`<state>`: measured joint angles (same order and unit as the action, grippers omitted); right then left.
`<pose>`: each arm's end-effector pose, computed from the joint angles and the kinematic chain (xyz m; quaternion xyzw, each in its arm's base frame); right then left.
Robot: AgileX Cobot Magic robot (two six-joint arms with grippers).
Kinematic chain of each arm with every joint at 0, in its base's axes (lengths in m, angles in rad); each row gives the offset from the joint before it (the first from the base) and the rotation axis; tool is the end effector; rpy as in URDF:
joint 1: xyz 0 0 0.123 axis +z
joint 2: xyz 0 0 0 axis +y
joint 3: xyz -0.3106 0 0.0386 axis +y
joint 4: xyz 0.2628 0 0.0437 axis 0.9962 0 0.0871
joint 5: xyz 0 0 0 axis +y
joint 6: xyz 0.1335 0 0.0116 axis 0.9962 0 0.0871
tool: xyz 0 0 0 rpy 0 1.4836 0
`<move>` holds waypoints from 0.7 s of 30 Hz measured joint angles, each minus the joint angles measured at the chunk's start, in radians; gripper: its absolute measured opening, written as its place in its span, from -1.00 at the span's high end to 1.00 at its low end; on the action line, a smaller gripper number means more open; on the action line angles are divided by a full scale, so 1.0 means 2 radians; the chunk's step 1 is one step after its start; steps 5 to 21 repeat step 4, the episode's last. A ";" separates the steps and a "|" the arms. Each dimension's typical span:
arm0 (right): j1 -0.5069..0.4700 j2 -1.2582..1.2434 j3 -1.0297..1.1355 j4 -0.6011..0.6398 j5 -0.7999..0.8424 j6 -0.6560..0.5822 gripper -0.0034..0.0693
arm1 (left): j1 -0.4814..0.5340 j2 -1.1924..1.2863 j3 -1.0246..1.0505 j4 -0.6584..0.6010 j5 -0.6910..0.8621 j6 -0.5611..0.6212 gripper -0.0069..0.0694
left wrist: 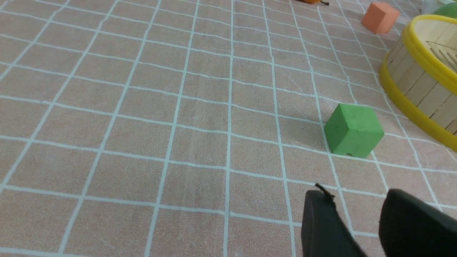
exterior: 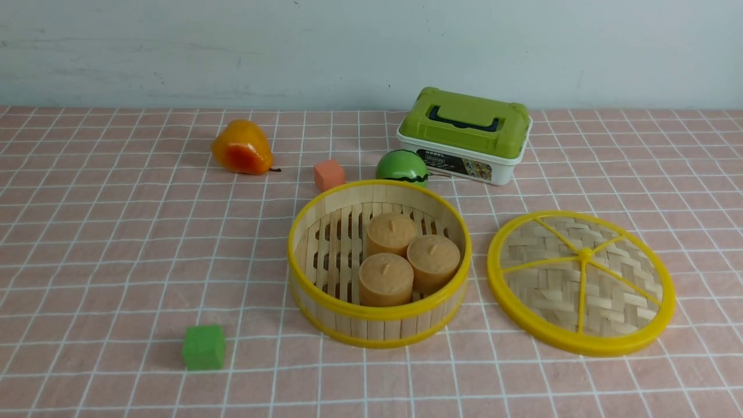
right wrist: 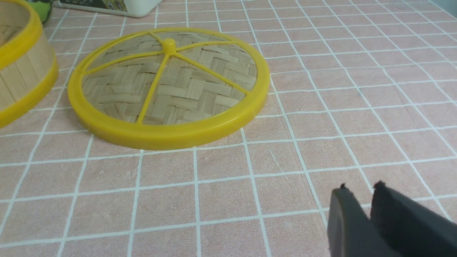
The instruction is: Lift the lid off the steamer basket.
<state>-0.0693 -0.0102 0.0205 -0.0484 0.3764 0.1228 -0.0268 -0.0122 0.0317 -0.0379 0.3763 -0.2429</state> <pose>0.0799 -0.0079 0.1599 0.0644 0.8020 -0.0046 0.5939 0.0801 -0.0040 0.1556 -0.0971 0.8014 -0.0952 0.5824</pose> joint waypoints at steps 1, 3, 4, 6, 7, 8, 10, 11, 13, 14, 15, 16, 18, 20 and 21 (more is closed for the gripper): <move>0.000 0.000 0.000 0.000 0.000 0.000 0.65 | 0.000 0.000 0.000 0.000 0.000 0.000 0.19; 0.000 0.000 0.000 0.000 0.000 0.000 0.64 | 0.000 0.000 0.000 0.000 0.000 0.000 0.19; 0.000 0.000 0.000 0.000 0.000 0.000 0.64 | 0.000 0.000 0.000 0.000 0.000 0.000 0.19; 0.000 0.000 0.000 0.000 0.000 0.000 0.64 | 0.000 0.000 0.000 0.000 0.000 0.000 0.19; 0.000 0.000 0.000 0.000 0.000 0.000 0.64 | 0.000 0.000 0.000 0.000 0.000 0.000 0.19; 0.000 0.000 0.000 0.000 0.000 0.000 0.64 | 0.000 0.000 0.000 0.000 0.000 0.000 0.19; 0.000 0.000 0.000 0.000 0.000 0.000 0.64 | 0.000 0.000 0.000 0.000 0.000 0.000 0.19; 0.000 0.000 0.000 0.000 0.000 0.000 0.64 | 0.000 0.000 0.000 0.000 0.000 0.000 0.19; 0.000 0.000 0.000 0.000 0.000 0.000 0.64 | 0.000 0.000 0.000 0.000 0.000 0.000 0.19; 0.000 0.000 0.000 0.000 0.000 0.000 0.64 | 0.000 0.000 0.000 0.000 0.000 0.000 0.19; 0.000 0.000 0.000 0.000 0.000 0.000 0.64 | 0.000 0.000 0.000 0.000 0.000 0.000 0.19; 0.000 0.000 0.000 0.000 0.000 0.000 0.64 | 0.000 0.000 0.000 0.000 0.000 0.000 0.19; 0.000 0.000 0.000 0.000 0.000 0.000 0.64 | 0.000 0.000 0.000 0.000 0.000 0.000 0.19; 0.000 0.000 0.000 0.000 0.000 0.000 0.64 | 0.000 0.000 0.000 0.000 0.000 0.000 0.19; 0.000 0.000 0.000 0.000 0.000 0.000 0.64 | 0.000 0.000 0.000 0.000 0.000 0.000 0.19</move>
